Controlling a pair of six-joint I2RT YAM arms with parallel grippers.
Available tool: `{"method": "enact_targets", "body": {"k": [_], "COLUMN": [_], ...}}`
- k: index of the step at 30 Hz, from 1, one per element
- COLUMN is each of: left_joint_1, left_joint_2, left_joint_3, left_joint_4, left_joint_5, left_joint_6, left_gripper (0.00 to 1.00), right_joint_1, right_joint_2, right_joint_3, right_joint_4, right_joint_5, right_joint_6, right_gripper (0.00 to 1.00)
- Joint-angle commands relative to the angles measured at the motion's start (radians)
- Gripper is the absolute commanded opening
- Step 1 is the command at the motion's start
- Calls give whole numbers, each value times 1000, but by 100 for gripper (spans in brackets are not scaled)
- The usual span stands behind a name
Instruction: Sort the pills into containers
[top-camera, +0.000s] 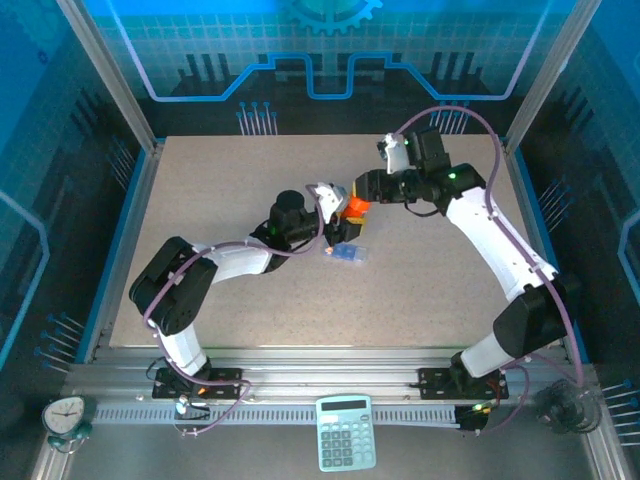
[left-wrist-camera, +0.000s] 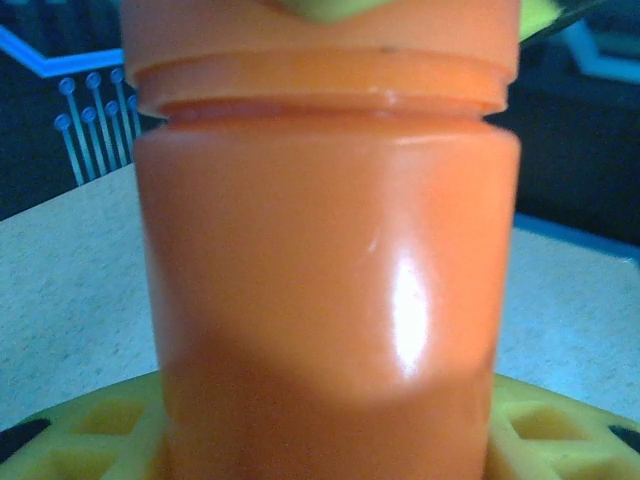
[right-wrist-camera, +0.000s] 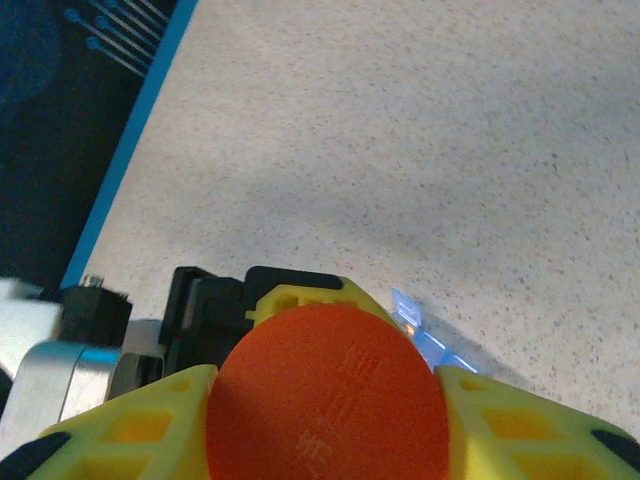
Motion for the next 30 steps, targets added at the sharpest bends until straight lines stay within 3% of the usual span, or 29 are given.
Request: {"method": "enact_targets", "body": {"k": [1,8,17,23,30], "left_joint_1": [-45,-45,-6,41,79], "left_joint_2": [-85,-59,-34,-19,-22], "left_joint_3": [34,37,42,44,76], "left_joint_4": [162,192,228,272,218], "left_joint_5": [-63,-52,16,142,341], "left_joint_6": [101,61,-41,-144,-232], "left_gripper": [0,0,0,0,0], "right_joint_1": [58,53,-66,-114,-170], "right_joint_2": [15,21,-13,-52,-2], "right_joint_3": [-85,-61,68,141,230], "right_joint_4": [32,24,12,-39,-168], "right_joint_5": [25,19,-132,-230,-340], "right_joint_6": [115,116,113,27,-225], "right_gripper": [40,46,75,86,85]}}
